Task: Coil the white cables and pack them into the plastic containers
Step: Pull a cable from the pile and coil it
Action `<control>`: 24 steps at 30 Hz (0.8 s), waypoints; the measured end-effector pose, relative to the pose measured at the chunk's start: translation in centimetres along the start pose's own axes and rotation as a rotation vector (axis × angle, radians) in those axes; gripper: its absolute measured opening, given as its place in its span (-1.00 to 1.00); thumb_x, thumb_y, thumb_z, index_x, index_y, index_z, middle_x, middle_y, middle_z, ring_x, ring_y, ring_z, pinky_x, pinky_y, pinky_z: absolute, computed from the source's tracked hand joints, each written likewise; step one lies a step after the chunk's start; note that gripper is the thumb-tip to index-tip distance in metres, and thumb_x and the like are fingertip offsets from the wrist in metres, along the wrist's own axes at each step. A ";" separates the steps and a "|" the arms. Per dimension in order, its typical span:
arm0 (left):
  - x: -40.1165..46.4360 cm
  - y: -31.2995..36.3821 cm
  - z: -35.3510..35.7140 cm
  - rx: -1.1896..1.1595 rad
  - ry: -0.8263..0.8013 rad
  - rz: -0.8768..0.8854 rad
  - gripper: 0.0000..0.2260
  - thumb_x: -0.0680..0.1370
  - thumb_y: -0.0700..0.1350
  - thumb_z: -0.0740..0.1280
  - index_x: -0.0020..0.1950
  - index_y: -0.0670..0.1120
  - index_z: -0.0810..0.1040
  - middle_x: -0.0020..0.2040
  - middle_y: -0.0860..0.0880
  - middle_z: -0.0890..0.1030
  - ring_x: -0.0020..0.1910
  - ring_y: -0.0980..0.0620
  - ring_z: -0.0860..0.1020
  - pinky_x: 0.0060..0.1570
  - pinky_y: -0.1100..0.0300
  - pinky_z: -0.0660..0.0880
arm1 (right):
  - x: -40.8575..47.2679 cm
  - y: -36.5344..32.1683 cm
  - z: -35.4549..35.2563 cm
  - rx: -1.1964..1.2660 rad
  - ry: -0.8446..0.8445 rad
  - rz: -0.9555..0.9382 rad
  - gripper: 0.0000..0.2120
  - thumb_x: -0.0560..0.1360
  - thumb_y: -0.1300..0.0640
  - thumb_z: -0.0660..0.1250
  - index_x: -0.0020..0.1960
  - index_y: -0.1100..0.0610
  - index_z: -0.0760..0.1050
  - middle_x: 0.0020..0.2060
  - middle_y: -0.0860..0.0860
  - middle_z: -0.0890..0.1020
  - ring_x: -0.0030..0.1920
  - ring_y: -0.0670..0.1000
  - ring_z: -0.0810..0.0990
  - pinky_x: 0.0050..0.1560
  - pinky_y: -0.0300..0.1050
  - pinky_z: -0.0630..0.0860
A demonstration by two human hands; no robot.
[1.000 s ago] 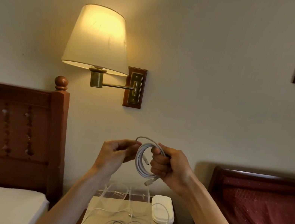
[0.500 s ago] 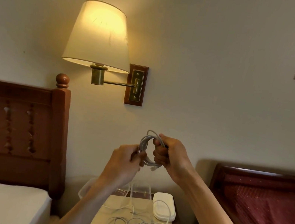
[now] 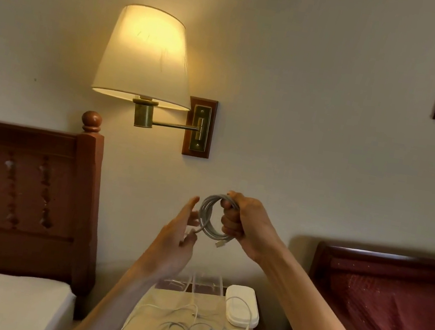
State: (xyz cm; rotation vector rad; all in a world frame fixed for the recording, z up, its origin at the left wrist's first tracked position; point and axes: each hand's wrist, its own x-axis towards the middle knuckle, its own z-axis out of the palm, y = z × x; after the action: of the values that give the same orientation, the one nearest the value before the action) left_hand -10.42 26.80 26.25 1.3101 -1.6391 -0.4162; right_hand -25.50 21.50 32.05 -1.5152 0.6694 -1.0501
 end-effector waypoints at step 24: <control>1.8 2.5 1.8 -0.386 0.377 -0.097 -0.60 0.64 0.14 0.06 -0.27 -0.08 0.39 -0.37 -0.03 0.28 -0.40 0.15 0.26 -0.41 0.37 0.27 | -2.3 3.4 -1.3 -0.519 0.201 -0.210 -0.91 0.57 0.13 0.31 -0.03 0.05 0.61 -0.21 -0.02 0.66 -0.18 -0.02 0.64 -0.18 -0.20 0.63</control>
State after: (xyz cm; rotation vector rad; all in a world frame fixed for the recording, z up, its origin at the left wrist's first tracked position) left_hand -13.28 25.62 28.05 1.0978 -1.1207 -0.4830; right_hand -27.19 22.09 28.17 -1.9743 0.9941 -1.2619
